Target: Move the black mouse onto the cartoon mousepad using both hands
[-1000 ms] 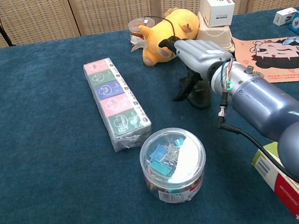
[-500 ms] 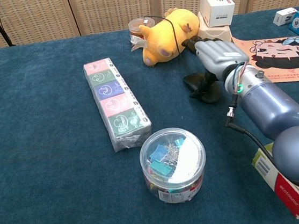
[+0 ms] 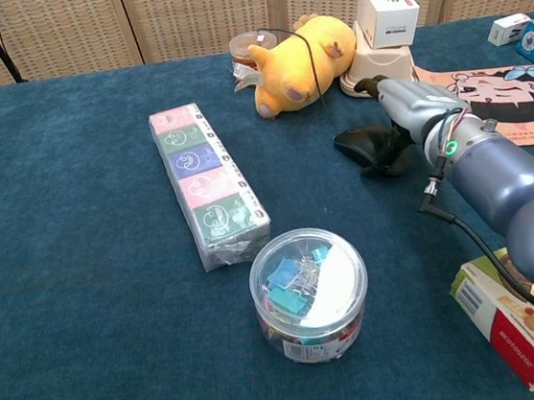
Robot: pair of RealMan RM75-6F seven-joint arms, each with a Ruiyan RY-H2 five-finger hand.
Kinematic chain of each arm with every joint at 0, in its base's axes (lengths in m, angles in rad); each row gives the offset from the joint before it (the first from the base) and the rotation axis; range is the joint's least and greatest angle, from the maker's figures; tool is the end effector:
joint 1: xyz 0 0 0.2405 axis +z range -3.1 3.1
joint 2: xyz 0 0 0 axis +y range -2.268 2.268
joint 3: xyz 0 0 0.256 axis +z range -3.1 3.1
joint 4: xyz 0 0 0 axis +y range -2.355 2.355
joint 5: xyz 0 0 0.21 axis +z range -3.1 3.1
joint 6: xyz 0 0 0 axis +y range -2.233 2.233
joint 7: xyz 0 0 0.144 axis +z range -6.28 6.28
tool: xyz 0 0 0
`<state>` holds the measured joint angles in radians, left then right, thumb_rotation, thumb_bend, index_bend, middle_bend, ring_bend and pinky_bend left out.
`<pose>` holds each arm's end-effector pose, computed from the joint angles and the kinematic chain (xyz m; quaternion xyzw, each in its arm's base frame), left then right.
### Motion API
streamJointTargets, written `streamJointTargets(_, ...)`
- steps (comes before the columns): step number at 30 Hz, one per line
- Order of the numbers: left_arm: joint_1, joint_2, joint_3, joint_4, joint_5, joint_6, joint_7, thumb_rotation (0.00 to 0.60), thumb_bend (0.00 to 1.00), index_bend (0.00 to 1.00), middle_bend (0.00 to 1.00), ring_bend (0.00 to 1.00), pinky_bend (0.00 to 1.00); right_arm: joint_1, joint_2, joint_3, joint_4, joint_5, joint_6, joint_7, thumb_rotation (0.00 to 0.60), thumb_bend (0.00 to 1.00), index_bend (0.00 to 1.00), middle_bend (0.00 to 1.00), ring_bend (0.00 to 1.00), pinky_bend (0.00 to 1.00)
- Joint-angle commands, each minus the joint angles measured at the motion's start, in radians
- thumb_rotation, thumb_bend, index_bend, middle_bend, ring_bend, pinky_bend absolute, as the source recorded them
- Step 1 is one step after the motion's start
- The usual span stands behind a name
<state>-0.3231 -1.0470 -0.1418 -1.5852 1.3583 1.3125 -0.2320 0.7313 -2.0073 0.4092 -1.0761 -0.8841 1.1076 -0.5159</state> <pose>-0.2845 0.2742 0.1862 -0.5754 -0.4145 -0.4600 0.5344 -0.1481 -0.3640 -0.0858 0.5943 -0.4732 0.3659 0.5375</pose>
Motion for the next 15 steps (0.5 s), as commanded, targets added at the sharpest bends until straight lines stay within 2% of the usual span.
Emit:
streamJointTargets(1, 0.002, 0.002, -0.002, -0.001, -0.001, -0.002, -0.004, 0.600, 0.08, 0.00, 0.00, 0.00, 0.00, 0.004, 0.001, 0.013, -0.001, 0.021, -0.011, -0.008, 0.600, 0.00, 0.00, 0.01, 0.02, 0.14)
streamJointTargets(6, 0.004, 0.005, -0.004, 0.000, 0.001, -0.006, -0.012, 0.600, 0.08, 0.00, 0.00, 0.00, 0.00, 0.011, -0.006, 0.020, 0.026, 0.030, -0.017, 0.005, 0.600, 0.00, 0.03, 0.08, 0.11, 0.26)
streamJointTargets(15, 0.007, 0.006, -0.009, -0.001, 0.001, -0.011, -0.015, 0.600, 0.08, 0.00, 0.00, 0.00, 0.00, 0.021, -0.016, 0.030, 0.057, 0.042, -0.048, 0.045, 0.600, 0.02, 0.26, 0.28, 0.30, 0.41)
